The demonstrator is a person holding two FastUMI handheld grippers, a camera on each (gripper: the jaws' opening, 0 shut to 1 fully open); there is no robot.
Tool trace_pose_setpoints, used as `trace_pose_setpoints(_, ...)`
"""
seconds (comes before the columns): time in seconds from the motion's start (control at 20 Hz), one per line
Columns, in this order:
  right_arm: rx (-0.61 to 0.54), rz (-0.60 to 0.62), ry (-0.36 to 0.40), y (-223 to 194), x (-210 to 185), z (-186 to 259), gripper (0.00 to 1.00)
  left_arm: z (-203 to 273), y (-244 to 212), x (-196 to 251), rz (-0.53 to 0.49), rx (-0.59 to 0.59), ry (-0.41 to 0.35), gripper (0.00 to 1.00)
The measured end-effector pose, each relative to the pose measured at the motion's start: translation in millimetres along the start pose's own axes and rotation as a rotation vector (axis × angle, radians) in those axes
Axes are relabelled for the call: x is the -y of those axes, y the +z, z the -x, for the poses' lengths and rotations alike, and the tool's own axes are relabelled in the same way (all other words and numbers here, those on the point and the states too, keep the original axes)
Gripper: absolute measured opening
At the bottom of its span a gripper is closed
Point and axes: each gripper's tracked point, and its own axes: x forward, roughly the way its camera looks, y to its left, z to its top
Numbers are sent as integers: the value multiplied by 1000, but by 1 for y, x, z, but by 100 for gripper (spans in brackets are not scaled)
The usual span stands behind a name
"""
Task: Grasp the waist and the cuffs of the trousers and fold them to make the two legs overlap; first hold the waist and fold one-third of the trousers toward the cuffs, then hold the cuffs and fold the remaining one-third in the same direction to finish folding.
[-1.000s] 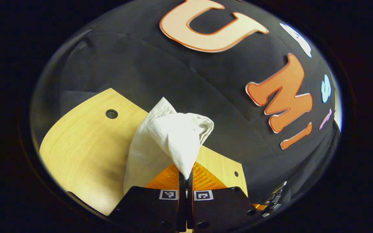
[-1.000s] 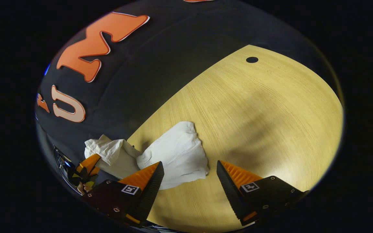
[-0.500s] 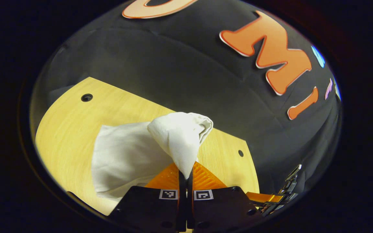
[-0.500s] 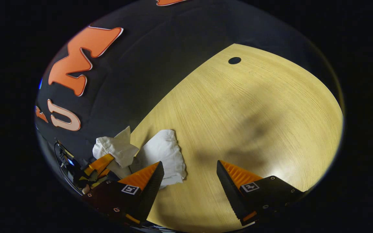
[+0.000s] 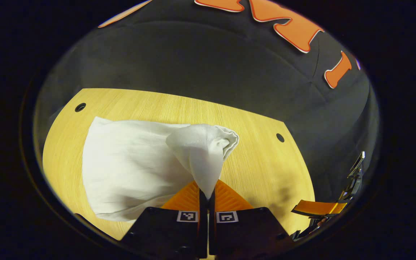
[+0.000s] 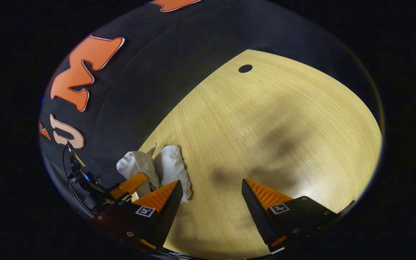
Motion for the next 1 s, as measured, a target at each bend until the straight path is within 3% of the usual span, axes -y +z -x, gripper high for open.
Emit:
trace_pose_setpoints(0.1,-1,9,9,-3,-6,2,98,-3,-13,12,-19,-9,-14,9)
trace_pose_setpoints(0.15,-4,15,14,-3,-9,1,98,-5,-17,16,-28,-4,-15,20)
trace_pose_setpoints(0.2,-2,19,14,-4,-10,0,98,-2,-18,15,-34,1,-21,21)
trace_pose_setpoints(0.25,2,24,14,-5,-12,1,98,1,-21,23,-23,1,-62,30)
trace_pose_setpoints(0.35,-5,23,15,-12,-16,7,98,10,-24,27,2,6,-84,65)
trace_pose_setpoints(0.45,-4,44,26,-19,-24,14,98,14,-26,19,-7,30,-61,100)
trace_pose_setpoints(0.75,64,216,26,-23,-60,30,98,52,6,0,-47,214,17,100)
trace_pose_setpoints(1.0,244,424,40,-4,-101,49,98,96,28,-12,-75,410,106,100)
